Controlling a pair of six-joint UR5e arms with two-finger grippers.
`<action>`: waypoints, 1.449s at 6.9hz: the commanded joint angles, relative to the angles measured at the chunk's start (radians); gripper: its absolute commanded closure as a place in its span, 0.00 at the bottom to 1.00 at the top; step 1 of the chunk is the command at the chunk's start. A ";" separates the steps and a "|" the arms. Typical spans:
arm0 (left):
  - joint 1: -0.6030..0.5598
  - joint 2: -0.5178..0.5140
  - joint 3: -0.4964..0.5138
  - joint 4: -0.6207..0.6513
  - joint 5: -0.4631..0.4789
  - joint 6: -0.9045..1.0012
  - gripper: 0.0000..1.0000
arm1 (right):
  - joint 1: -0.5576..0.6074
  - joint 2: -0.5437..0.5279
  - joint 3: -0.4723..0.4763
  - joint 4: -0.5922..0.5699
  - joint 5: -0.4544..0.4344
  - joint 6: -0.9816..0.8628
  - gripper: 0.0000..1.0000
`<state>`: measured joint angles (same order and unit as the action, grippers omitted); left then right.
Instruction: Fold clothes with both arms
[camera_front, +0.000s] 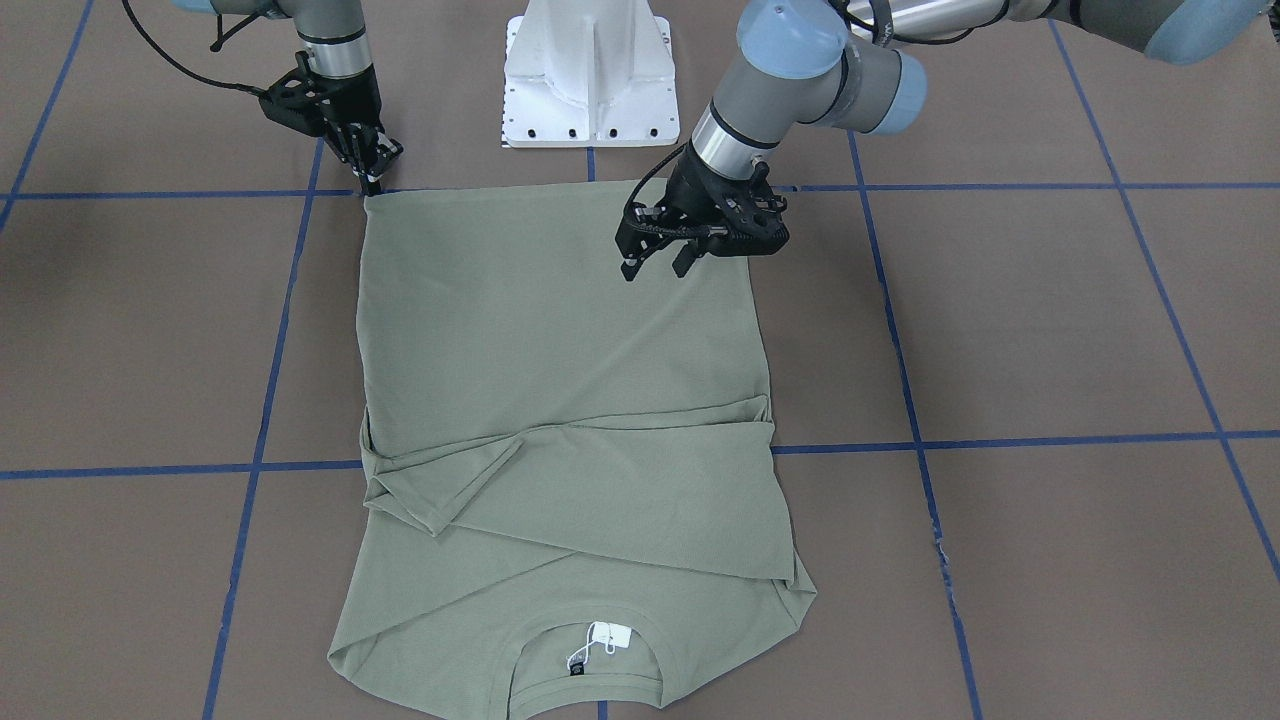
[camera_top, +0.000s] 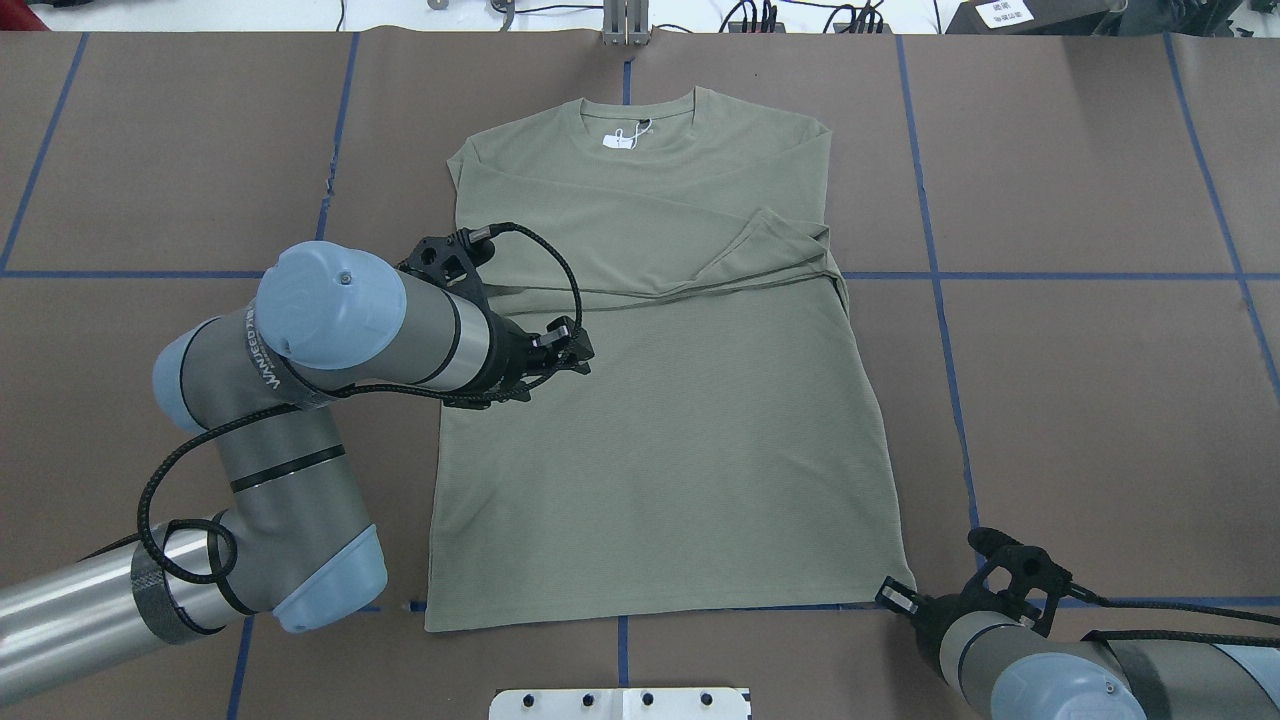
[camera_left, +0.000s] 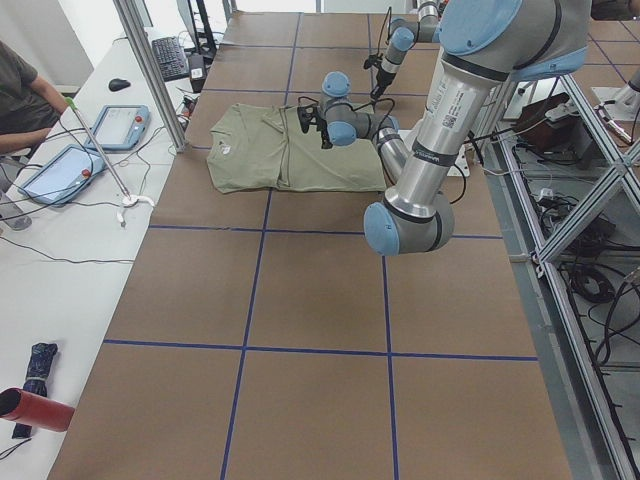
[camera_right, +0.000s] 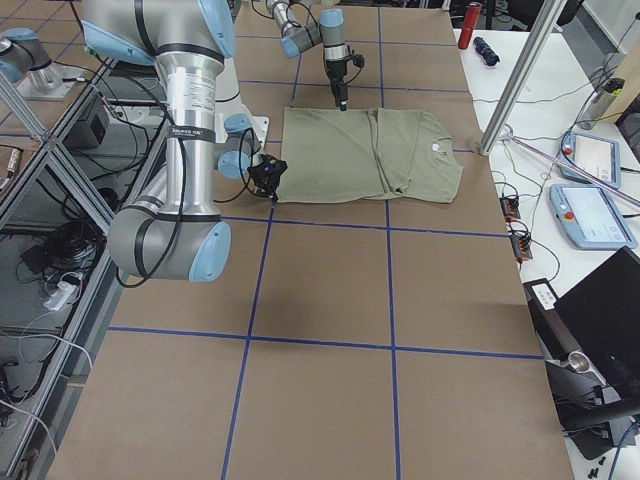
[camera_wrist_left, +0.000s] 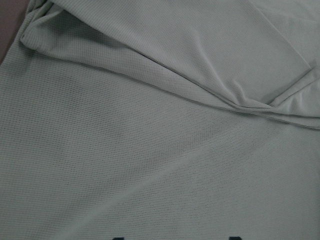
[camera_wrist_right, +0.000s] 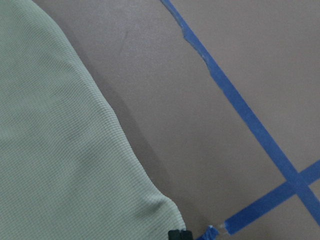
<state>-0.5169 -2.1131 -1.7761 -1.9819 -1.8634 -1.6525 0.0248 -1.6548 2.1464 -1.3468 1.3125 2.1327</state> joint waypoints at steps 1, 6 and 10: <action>0.000 0.002 -0.002 0.000 0.000 -0.001 0.24 | 0.012 0.003 0.009 0.000 0.002 -0.001 1.00; 0.002 0.005 -0.006 0.001 0.001 -0.039 0.23 | 0.017 0.000 0.044 -0.027 0.004 -0.002 1.00; 0.139 0.230 -0.179 0.017 0.102 -0.098 0.23 | -0.072 -0.005 0.143 -0.121 0.013 0.010 1.00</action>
<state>-0.4291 -1.9689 -1.8864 -1.9697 -1.8102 -1.7399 -0.0245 -1.6600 2.2549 -1.4127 1.3218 2.1383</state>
